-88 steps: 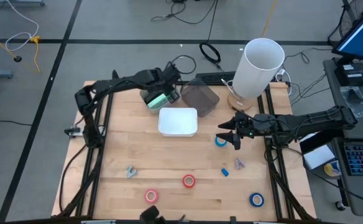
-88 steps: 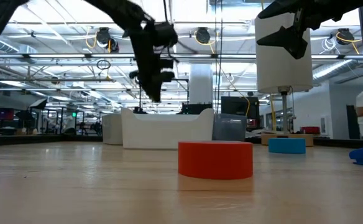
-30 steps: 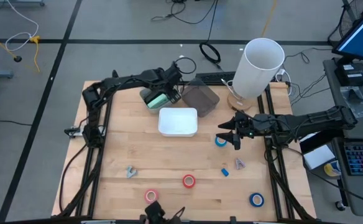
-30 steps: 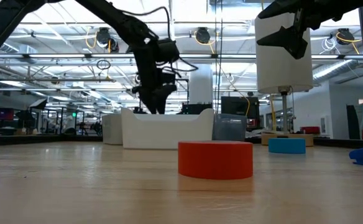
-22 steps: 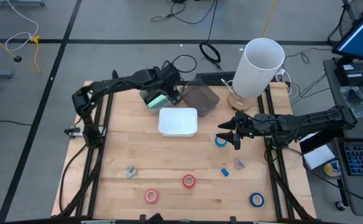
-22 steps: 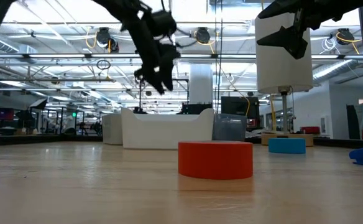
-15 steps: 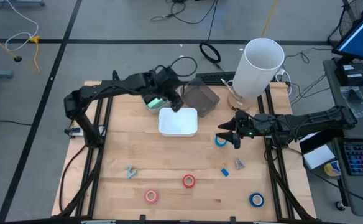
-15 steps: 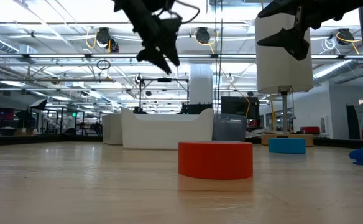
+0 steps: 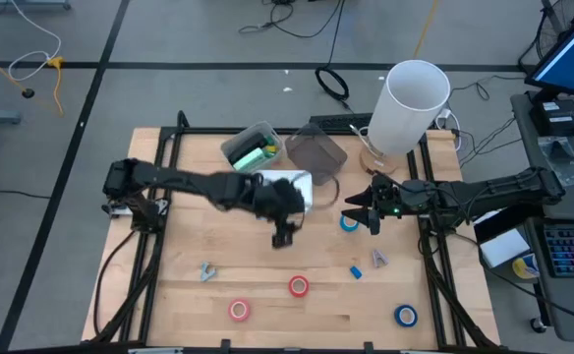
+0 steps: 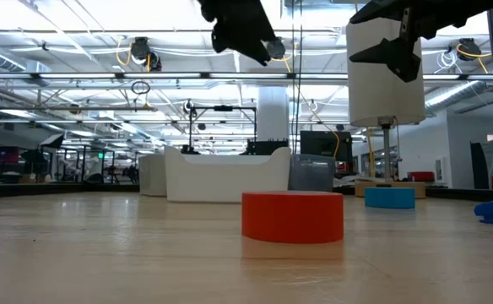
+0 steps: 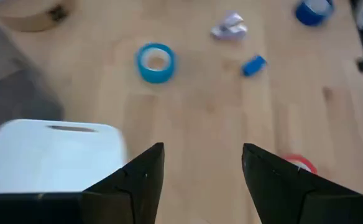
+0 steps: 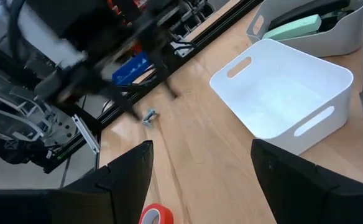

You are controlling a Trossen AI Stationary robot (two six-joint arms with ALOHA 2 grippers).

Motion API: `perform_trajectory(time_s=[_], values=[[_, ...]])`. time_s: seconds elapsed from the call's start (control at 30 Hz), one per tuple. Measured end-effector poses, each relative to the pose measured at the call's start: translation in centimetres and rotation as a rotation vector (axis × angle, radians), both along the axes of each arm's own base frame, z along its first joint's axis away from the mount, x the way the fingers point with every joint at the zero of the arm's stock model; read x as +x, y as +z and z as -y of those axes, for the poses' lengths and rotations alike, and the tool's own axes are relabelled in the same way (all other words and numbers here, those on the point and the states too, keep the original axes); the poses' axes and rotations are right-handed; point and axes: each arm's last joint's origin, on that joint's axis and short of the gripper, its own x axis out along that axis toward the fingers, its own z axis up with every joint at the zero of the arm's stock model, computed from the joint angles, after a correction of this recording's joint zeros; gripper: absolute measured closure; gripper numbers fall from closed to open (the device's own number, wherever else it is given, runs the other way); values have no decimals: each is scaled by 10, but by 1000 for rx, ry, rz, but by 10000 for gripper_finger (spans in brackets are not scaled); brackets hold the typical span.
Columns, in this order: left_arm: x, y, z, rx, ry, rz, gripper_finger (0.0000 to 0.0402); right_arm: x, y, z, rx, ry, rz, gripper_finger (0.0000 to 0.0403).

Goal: Pick and place Stapler, Stapler remover, tape
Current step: Put the blue stapler into the gray bin

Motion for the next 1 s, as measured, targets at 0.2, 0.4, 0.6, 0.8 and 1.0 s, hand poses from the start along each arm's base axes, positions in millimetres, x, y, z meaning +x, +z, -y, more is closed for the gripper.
perform_trajectory(time_s=[0.2, 0.4, 0.6, 0.8, 1.0], values=[[-3, -2, 28, -33, -2, -13, 185, 1, 3, 0, -4, 2, 33, 140], [-7, -5, 27, -41, 30, -61, 185, 3, 17, -6, -98, 97, 175, 140], [-16, -1, 17, -33, 35, -90, 185, 2, 17, -21, -128, 146, 184, 140], [-48, 0, 5, -69, 70, 31, 185, 2, 12, -38, -154, 130, 155, 140], [-116, -14, 1, -138, 104, 128, 185, 13, 19, -55, -160, 133, 82, 146]])
